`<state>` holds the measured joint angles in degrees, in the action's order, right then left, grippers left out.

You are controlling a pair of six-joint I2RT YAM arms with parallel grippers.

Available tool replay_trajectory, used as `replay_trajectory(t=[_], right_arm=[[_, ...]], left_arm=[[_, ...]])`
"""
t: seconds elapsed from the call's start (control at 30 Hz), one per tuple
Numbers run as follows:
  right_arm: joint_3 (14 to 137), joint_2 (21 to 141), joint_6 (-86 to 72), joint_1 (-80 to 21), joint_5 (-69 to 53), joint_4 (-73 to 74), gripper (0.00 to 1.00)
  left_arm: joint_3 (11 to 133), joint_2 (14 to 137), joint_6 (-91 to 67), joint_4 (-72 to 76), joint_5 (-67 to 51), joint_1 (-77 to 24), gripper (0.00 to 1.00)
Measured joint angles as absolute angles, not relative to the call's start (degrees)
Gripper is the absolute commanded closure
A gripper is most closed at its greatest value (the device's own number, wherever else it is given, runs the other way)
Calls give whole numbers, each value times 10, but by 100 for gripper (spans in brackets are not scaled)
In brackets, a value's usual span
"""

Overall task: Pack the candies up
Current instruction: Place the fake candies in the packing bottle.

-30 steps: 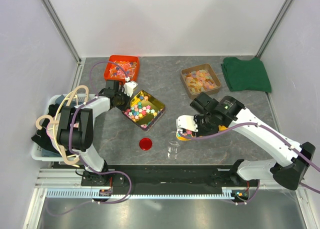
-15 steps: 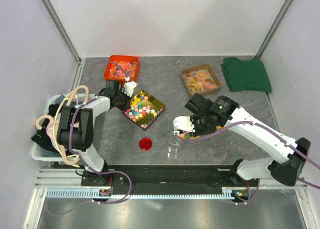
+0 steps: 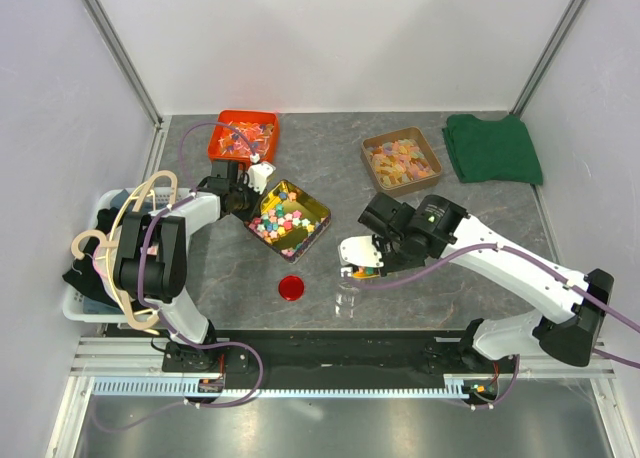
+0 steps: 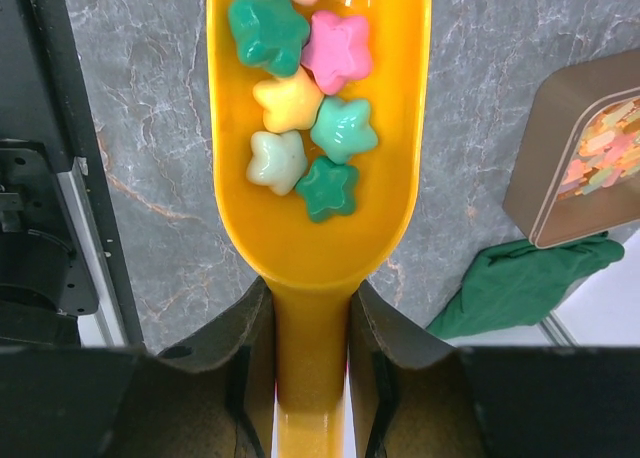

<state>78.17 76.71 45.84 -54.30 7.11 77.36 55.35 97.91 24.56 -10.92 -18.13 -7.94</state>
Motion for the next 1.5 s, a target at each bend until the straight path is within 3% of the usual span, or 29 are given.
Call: replay_trajectory(t=[1.5], right_arm=[[764, 757, 451, -586, 161, 774, 100]], left_arm=[[565, 990, 246, -117, -185, -79, 98]])
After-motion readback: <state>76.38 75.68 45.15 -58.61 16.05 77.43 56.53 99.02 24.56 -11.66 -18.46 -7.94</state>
